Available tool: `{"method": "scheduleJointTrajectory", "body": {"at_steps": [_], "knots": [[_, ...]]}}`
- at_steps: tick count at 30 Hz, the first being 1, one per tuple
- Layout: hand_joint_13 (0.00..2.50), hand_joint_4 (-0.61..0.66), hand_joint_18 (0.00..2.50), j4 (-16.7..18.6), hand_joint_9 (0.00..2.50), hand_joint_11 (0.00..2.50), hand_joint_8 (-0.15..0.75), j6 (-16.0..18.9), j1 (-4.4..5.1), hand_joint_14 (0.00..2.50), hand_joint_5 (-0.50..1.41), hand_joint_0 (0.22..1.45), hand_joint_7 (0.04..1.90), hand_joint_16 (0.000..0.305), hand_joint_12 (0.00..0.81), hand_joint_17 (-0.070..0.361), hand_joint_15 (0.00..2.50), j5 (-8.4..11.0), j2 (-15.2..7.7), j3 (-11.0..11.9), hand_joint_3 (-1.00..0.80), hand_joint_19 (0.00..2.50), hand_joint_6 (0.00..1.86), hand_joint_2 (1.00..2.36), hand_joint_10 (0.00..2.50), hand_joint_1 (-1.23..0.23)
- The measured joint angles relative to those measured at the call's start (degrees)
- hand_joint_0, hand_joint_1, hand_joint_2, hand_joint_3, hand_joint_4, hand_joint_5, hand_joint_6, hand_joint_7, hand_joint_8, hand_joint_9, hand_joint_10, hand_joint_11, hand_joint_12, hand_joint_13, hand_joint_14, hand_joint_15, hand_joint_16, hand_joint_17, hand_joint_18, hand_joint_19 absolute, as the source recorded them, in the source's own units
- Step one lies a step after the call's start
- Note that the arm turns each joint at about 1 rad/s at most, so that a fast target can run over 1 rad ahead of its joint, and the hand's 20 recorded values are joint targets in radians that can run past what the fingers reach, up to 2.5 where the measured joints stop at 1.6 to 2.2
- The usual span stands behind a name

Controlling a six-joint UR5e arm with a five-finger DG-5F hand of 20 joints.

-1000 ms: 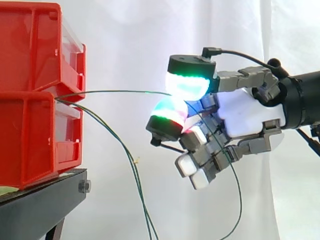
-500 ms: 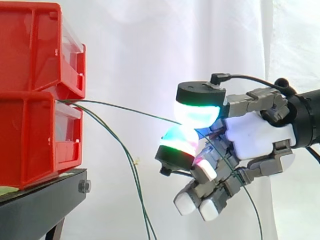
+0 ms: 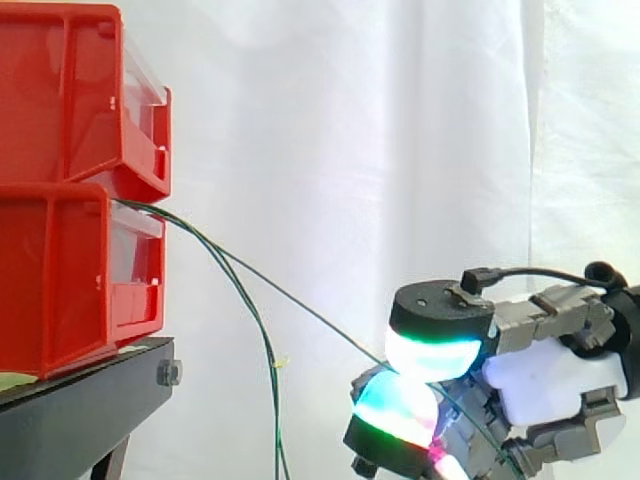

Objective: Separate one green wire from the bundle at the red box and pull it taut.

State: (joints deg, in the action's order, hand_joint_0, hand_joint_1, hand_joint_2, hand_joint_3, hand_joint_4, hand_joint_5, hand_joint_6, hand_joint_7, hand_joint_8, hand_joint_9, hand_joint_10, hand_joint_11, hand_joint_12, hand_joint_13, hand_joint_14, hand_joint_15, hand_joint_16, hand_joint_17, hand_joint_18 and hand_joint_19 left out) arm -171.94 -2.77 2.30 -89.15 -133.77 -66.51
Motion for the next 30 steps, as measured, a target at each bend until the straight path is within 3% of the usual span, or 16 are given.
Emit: {"method": "scheduleJointTrajectory", "body": {"at_steps": [4,8,30], "knots": [[0.66,-0.05,0.73,4.0,0.93,0.68,0.330,0.0,0.26,0.01,-0.13,0.59,1.20,0.059,0.386,0.132,0.25,0.02,0.0,-2.1,0.02,0.26,0.91,1.01,0.01,-0.77],[0.66,-0.05,0.73,5.5,0.93,0.70,0.332,-0.2,0.62,0.01,-0.13,0.59,1.20,0.059,0.387,0.132,0.25,0.11,0.0,-3.1,0.02,0.26,0.91,1.01,0.01,-0.77],[0.66,-0.05,0.74,6.0,0.94,0.69,0.340,-0.4,1.46,0.01,-0.13,0.59,1.20,0.059,0.390,0.133,0.25,0.20,0.0,-3.4,0.03,0.26,0.91,1.01,0.01,-0.77]]}}
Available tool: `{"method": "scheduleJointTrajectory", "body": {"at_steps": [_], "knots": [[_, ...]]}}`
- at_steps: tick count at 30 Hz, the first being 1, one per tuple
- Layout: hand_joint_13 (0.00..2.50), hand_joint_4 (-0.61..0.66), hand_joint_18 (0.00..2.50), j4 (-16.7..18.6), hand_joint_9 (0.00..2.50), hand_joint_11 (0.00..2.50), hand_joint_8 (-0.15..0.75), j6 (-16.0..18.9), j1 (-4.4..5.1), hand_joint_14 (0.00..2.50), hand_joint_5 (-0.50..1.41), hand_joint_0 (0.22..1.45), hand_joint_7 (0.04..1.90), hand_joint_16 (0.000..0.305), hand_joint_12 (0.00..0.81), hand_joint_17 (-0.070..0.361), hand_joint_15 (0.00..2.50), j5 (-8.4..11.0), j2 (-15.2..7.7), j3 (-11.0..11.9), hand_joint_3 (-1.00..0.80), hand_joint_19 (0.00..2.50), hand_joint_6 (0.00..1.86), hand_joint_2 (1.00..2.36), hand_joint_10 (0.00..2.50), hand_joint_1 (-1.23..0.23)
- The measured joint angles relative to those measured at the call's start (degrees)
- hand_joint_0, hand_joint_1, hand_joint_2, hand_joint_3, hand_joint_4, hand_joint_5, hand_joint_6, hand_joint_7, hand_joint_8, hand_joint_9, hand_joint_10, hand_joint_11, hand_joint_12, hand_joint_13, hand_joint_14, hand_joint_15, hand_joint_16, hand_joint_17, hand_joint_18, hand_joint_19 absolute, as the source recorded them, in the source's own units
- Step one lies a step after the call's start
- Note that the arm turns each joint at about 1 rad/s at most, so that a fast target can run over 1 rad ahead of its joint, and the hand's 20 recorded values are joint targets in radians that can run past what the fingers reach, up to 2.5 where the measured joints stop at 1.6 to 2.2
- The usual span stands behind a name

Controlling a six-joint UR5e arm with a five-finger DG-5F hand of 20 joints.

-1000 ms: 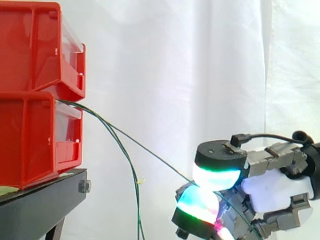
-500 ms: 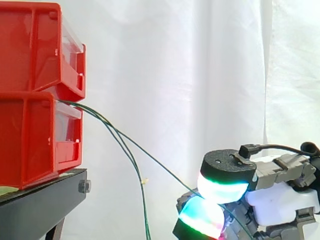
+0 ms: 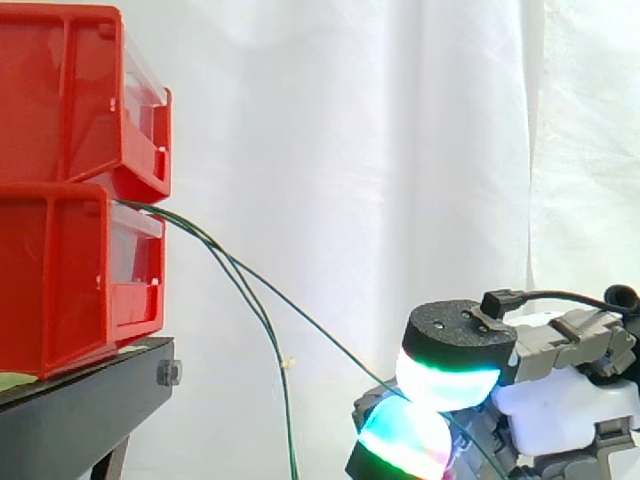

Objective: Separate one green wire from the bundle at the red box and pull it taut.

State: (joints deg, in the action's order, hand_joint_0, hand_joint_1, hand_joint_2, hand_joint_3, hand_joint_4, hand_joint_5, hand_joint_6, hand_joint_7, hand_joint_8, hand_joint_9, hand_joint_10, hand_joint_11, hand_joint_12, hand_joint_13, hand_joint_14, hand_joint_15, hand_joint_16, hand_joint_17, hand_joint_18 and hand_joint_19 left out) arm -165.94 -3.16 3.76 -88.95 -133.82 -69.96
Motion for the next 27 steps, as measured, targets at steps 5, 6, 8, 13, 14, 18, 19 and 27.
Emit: {"method": "scheduleJointTrajectory", "body": {"at_steps": [5,6,8,13,14,18,19,27], "knots": [[0.66,-0.05,0.74,0.0,0.94,0.69,0.337,0.0,0.13,0.01,-0.13,0.59,1.19,0.059,0.390,0.133,0.25,0.00,0.0,0.0,0.02,0.26,0.91,1.01,0.01,-0.77],[0.66,-0.05,0.74,0.0,0.94,0.70,0.339,0.0,0.15,0.01,-0.13,0.59,1.19,0.059,0.390,0.133,0.25,0.00,0.0,0.0,0.02,0.26,0.91,1.01,0.01,-0.77],[0.66,-0.05,0.74,0.0,0.94,0.69,0.338,0.0,0.20,0.01,-0.13,0.59,1.19,0.059,0.389,0.133,0.25,0.00,0.0,0.0,0.02,0.26,0.91,1.01,0.01,-0.77],[0.66,-0.05,0.74,0.0,0.94,0.70,0.336,0.0,0.38,0.01,-0.13,0.59,1.19,0.059,0.387,0.133,0.25,0.00,0.0,0.0,0.02,0.26,0.91,1.01,0.01,-0.77],[0.66,-0.05,0.74,0.0,0.94,0.70,0.334,0.0,0.41,0.01,-0.13,0.59,1.19,0.059,0.387,0.133,0.24,0.00,0.0,0.0,0.02,0.25,0.91,1.01,0.01,-0.77],[0.66,-0.05,0.74,0.0,0.94,0.69,0.334,0.0,0.46,0.01,-0.13,0.59,1.18,0.059,0.388,0.133,0.25,0.00,0.0,0.0,0.02,0.26,0.91,1.01,0.01,-0.77],[0.66,-0.06,0.74,0.0,0.95,0.70,0.334,0.0,0.49,0.01,-0.13,0.59,1.18,0.059,0.387,0.133,0.25,0.00,0.0,0.0,0.02,0.25,0.91,1.01,0.01,-0.77],[0.66,-0.06,0.73,0.0,0.96,0.69,0.338,0.0,0.54,0.01,-0.13,0.59,1.19,0.059,0.386,0.132,0.25,0.00,0.0,0.0,0.02,0.25,0.91,1.01,0.01,-0.77]]}}
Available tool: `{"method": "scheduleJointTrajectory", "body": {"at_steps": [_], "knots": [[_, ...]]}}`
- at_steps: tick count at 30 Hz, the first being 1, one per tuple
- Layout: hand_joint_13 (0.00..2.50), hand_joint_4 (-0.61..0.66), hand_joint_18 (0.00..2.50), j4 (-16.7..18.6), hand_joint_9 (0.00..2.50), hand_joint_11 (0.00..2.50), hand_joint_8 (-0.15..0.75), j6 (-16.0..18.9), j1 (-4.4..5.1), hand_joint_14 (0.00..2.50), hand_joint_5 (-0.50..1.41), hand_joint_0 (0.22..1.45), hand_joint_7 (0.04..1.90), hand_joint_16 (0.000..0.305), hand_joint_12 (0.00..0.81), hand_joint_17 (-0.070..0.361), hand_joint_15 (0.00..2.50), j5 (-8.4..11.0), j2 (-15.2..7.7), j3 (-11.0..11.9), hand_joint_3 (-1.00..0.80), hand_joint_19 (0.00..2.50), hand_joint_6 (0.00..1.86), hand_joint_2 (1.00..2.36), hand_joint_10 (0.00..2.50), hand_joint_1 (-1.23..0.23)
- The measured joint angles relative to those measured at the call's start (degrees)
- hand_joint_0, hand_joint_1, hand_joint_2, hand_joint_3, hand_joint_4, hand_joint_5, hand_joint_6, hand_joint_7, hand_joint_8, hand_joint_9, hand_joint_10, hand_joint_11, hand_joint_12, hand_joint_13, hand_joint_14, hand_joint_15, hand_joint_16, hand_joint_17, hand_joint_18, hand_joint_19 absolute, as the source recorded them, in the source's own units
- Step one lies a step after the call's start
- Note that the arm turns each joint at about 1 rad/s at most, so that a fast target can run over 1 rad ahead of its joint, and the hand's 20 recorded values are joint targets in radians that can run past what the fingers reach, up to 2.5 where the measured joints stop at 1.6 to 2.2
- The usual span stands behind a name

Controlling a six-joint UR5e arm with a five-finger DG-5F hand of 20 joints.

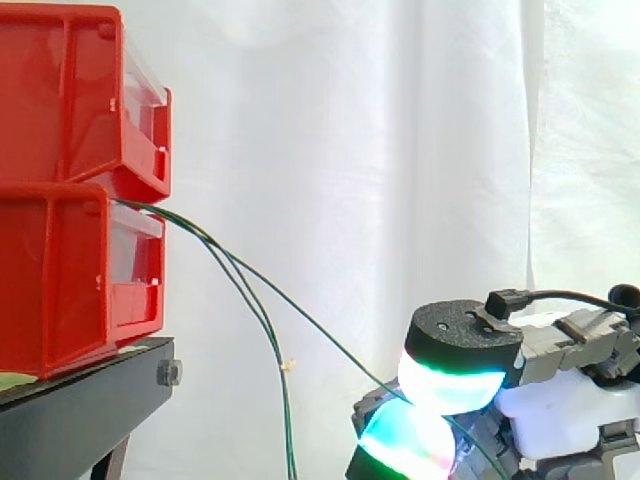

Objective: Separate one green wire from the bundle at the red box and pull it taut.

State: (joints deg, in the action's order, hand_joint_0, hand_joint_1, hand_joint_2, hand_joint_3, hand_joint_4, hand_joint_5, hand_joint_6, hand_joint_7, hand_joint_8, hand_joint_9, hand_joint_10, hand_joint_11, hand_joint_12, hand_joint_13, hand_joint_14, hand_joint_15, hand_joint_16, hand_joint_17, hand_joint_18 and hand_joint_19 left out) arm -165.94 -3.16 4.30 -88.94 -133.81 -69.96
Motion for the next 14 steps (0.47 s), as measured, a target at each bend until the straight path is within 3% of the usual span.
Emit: {"method": "scheduleJointTrajectory", "body": {"at_steps": [14], "knots": [[0.67,-0.07,0.73,0.0,0.96,0.69,0.339,0.0,0.24,0.01,-0.13,0.60,1.18,0.058,0.386,0.131,0.25,0.02,0.0,0.0,0.02,0.25,0.91,1.01,0.01,-0.77]]}}
